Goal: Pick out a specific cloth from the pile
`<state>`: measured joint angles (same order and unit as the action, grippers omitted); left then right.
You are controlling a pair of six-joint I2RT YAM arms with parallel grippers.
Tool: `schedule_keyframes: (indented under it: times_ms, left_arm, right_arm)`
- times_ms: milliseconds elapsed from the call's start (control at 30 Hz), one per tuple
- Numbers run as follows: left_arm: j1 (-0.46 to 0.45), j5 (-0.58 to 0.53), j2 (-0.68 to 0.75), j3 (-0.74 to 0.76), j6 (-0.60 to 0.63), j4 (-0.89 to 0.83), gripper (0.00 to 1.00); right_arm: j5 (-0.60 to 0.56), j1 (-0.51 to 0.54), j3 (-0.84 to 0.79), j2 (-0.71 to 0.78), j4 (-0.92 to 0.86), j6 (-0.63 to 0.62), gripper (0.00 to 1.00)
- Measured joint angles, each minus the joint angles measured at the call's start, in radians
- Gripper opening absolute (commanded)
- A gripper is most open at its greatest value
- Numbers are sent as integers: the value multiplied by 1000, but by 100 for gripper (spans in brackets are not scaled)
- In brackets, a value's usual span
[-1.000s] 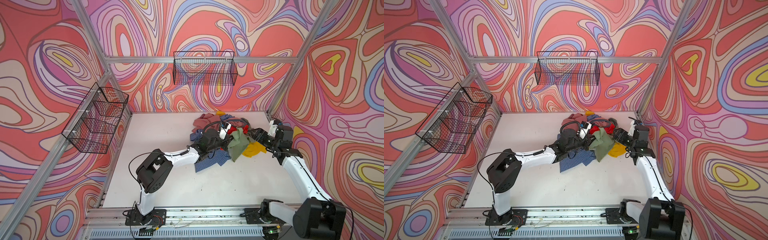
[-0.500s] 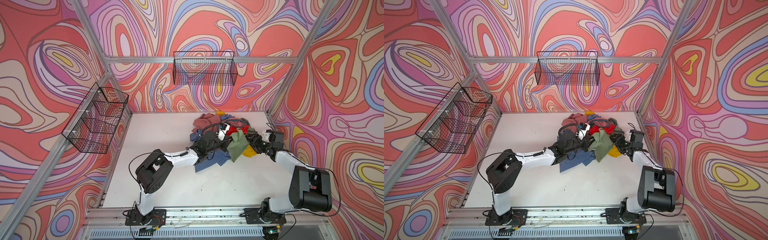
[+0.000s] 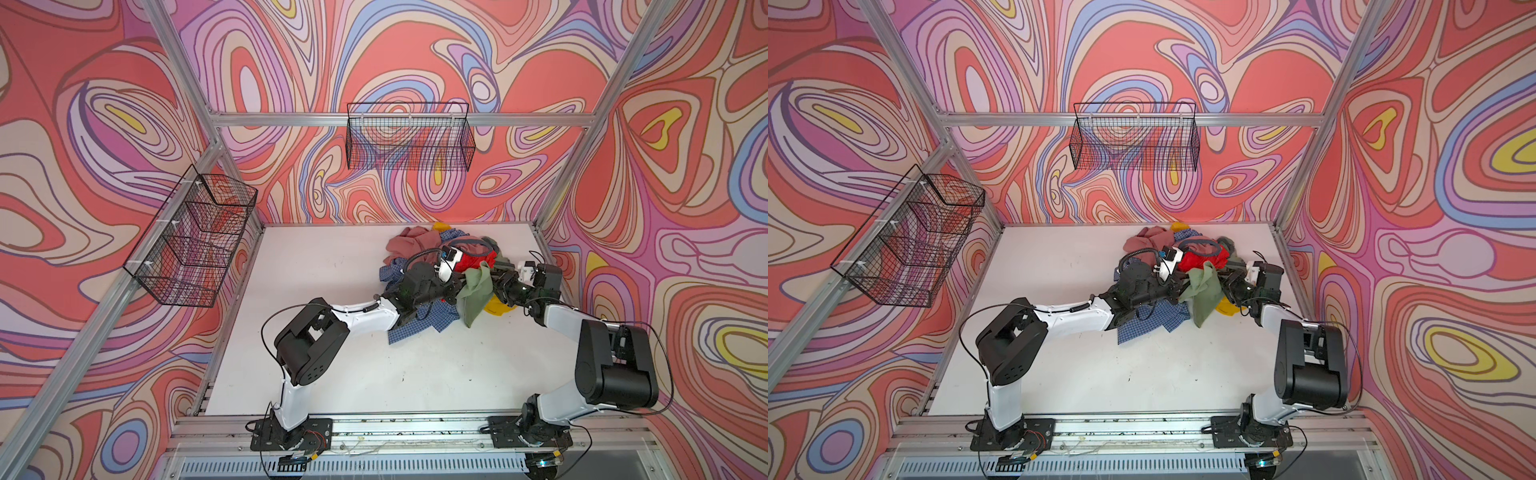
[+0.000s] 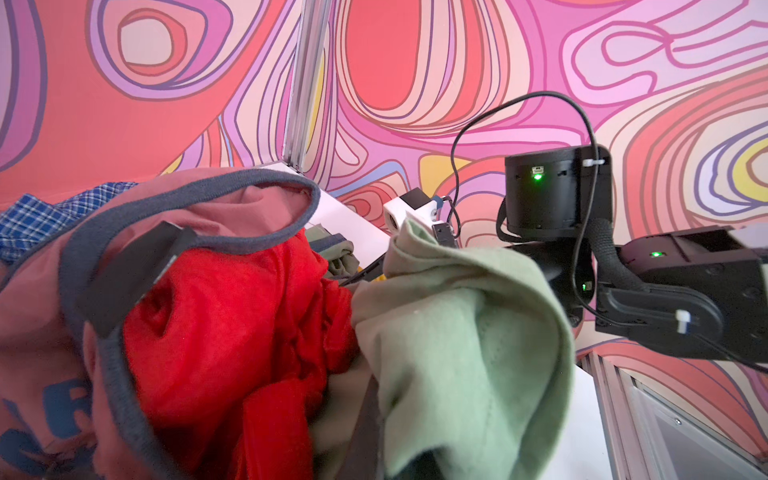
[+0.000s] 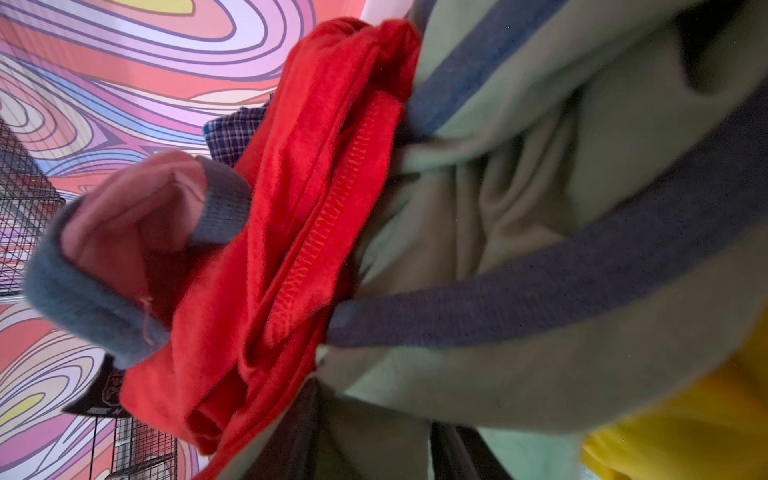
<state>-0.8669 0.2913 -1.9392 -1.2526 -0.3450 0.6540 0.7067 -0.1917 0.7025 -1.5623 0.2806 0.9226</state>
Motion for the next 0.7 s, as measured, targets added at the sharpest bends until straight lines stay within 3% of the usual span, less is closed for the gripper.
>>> schedule_keyframes:
  times_ms: [167,233,433,533,700]
  left_arm:
    - [0,-1,0,2,1,1,1]
    - [0,-2,0,2,9,-8,14]
    - [-4,-78,39,26,72,-88,31]
    - [-4,-120,90,61,110,-103,58]
    - [-4,-188,166,129,164,-104,86]
  right_arm:
    - [37,6,-6,-51,90,53,2]
    - [42,8,-8,-51,103,61,0]
    - [26,8,5,-18,42,19,0]
    - [26,8,34,7,-4,-8,0]
    - [22,9,71,63,-76,-55,0]
